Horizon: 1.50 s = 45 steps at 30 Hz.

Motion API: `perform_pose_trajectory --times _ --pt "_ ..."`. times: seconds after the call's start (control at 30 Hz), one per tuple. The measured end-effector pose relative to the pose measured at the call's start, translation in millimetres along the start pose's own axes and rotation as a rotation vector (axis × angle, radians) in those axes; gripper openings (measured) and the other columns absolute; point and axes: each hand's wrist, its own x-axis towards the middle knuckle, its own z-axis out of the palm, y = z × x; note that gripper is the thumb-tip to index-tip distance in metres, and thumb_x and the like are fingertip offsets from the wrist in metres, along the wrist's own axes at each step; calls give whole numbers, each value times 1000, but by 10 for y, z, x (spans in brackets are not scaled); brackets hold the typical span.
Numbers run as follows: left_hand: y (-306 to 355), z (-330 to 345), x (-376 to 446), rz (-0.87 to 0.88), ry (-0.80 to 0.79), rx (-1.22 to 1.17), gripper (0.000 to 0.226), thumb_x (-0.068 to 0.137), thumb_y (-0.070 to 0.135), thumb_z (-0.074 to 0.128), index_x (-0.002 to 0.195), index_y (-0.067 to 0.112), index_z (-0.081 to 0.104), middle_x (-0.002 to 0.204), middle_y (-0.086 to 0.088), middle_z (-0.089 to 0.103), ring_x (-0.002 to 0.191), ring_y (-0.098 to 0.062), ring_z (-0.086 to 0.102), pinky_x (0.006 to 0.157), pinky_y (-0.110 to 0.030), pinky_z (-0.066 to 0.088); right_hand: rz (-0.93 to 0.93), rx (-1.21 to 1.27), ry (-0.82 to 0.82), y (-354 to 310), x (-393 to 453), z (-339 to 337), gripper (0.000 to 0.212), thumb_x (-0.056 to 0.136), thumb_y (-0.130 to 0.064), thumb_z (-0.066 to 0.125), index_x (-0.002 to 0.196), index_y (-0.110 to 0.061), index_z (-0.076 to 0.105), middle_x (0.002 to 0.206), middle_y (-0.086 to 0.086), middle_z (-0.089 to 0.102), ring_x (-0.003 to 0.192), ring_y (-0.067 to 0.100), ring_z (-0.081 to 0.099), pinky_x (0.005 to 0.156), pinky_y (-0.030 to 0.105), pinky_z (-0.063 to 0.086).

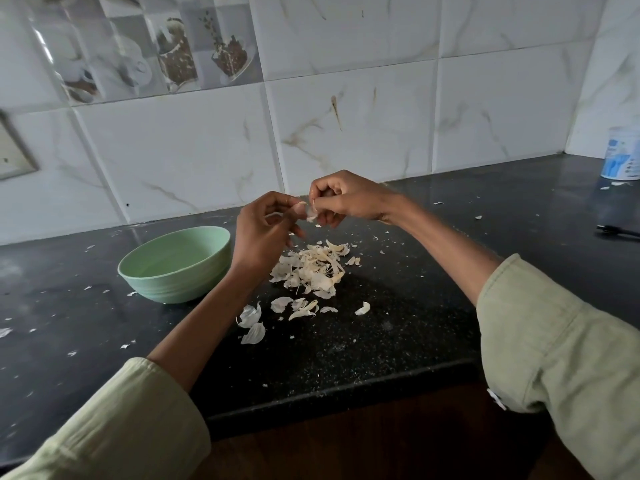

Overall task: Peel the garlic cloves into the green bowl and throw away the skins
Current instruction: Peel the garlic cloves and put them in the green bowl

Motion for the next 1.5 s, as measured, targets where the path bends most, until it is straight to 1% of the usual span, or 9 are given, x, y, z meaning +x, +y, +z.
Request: perform_pose_trajectory --times 0.3,0.47,0.6,0.77,0.97,1.1,1.23,1.33,1.5 --pt "-7 -10 10 -18 33 -10 14 100 17 71 107 5 71 95 -10 77 71 -19 71 56 -26 53 42 -290 -201 128 -2 -174 19 99 -26 70 96 -9 79 86 2 78 76 10 73 70 21 55" --pt "165 -38 -24 291 58 492 12 99 18 68 111 21 70 85 9 68 72 -8 65 69 -31 55 34 -398 -226 119 -30 -177 33 87 -38 82 84 -6 76 60 -10 66 53 2 55 52 12 40" --pt "387 -185 -23 415 251 719 16 97 14 55 99 16 71 96 4 62 68 -14 58 63 -33 50 50 -358 -248 160 -34 -179 33 81 -39 87 88 -10 73 66 -9 70 58 7 59 55 17 44" --pt "447 -496 -33 99 478 937 23 88 17 41 70 7 51 78 -8 52 60 -28 44 76 -47 47 94 -412 -140 241 -8 -218 28 87 -42 81 88 -14 75 75 0 77 64 8 68 67 25 54" --pt "488 -564 -76 -267 475 978 20 81 8 44 62 6 49 62 -9 45 54 -25 33 94 -49 36 132 -424 -172 349 28 -188 17 89 -33 81 97 -18 79 85 -2 79 66 2 67 66 24 51" --pt "418 -578 -45 -230 448 1017 14 70 4 45 64 6 57 58 -8 48 53 -26 35 87 -47 34 130 -457 -267 381 52 -127 20 86 -35 82 100 -21 80 92 -4 80 83 16 74 80 33 57" --pt "393 -464 -27 80 367 1028 20 78 -2 45 66 10 55 56 0 45 54 -21 35 74 -39 34 106 -456 -295 383 62 -116 13 88 -28 81 99 -22 76 90 -8 78 81 9 74 80 28 59" --pt "324 -259 -40 262 114 848 20 91 3 47 79 10 61 78 -3 62 72 -25 54 66 -41 48 103 -429 -297 357 49 -123 9 90 -24 80 96 -20 75 86 -10 78 76 4 72 74 24 56" --pt "81 -38 39 200 -266 774 16 98 12 54 96 23 65 102 10 66 87 -12 64 77 -43 59 85 -455 -359 284 25 -160 30 84 -34 85 109 -21 76 97 -5 78 82 6 73 75 26 58"
